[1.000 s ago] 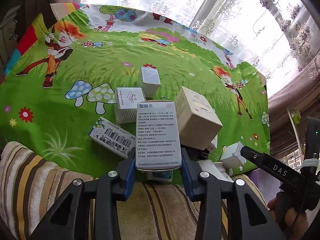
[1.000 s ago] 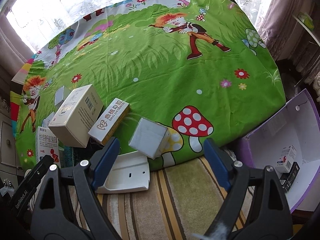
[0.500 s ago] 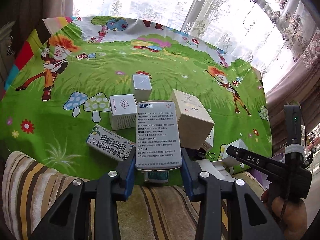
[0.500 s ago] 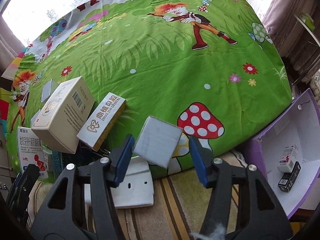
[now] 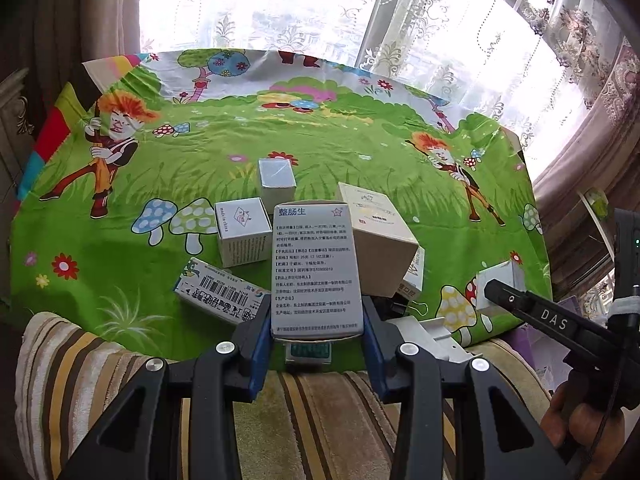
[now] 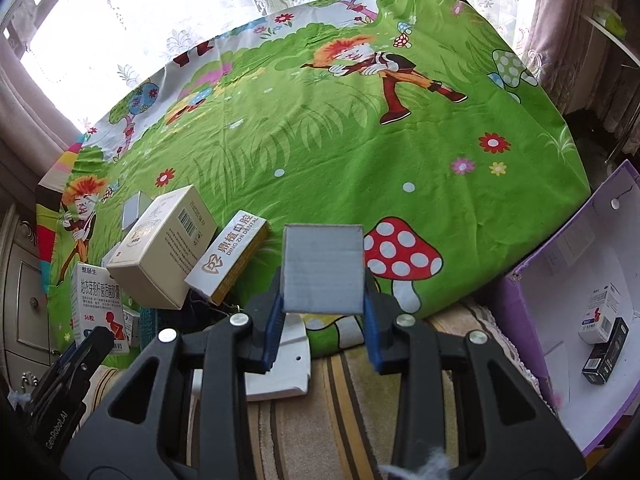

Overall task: Organize rigid objects
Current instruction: 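Carry the small white cube box with the right tool over the purple-rimmed box, then open the right tool to drop the cube box while left tool drops leaflet box, then move both tools back over the remaining boxes on the bed, then grasp the barcode-label white box with left tool while right tool grasps tall cream box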

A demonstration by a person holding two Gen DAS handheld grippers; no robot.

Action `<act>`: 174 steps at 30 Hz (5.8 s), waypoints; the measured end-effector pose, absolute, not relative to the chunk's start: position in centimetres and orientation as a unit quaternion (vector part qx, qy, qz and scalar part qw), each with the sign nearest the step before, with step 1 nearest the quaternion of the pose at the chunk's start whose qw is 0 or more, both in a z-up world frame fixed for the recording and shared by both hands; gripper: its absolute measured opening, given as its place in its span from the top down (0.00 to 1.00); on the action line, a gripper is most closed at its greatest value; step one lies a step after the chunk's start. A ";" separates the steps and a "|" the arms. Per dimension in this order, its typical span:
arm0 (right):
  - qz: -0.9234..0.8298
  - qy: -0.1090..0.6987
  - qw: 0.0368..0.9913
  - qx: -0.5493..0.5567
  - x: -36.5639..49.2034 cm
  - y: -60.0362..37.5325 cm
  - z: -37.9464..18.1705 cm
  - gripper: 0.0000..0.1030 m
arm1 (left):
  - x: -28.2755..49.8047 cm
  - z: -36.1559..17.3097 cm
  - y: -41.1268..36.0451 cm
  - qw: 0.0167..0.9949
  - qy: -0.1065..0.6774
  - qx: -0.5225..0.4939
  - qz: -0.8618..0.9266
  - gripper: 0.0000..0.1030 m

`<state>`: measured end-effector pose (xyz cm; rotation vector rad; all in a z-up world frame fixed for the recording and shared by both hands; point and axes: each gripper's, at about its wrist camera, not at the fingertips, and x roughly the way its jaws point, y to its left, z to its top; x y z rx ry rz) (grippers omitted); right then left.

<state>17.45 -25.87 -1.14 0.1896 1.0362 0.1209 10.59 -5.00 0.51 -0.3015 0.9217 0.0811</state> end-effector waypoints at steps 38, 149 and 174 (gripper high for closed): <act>-0.097 0.382 0.916 0.074 5.1 -47.0 3.2 0.63 | 8.9 1.9 -30.3 0.848 0.484 -0.012 -0.217 0.60; 0.238 0.474 0.845 -0.071 17.9 -20.4 1.8 0.10 | 13.5 -3.7 1.5 0.828 0.558 -0.062 -0.018 0.19; 0.278 0.498 0.811 -0.129 22.2 -15.1 -2.5 0.40 | 15.6 -5.2 1.4 0.825 0.561 -0.045 -0.037 0.19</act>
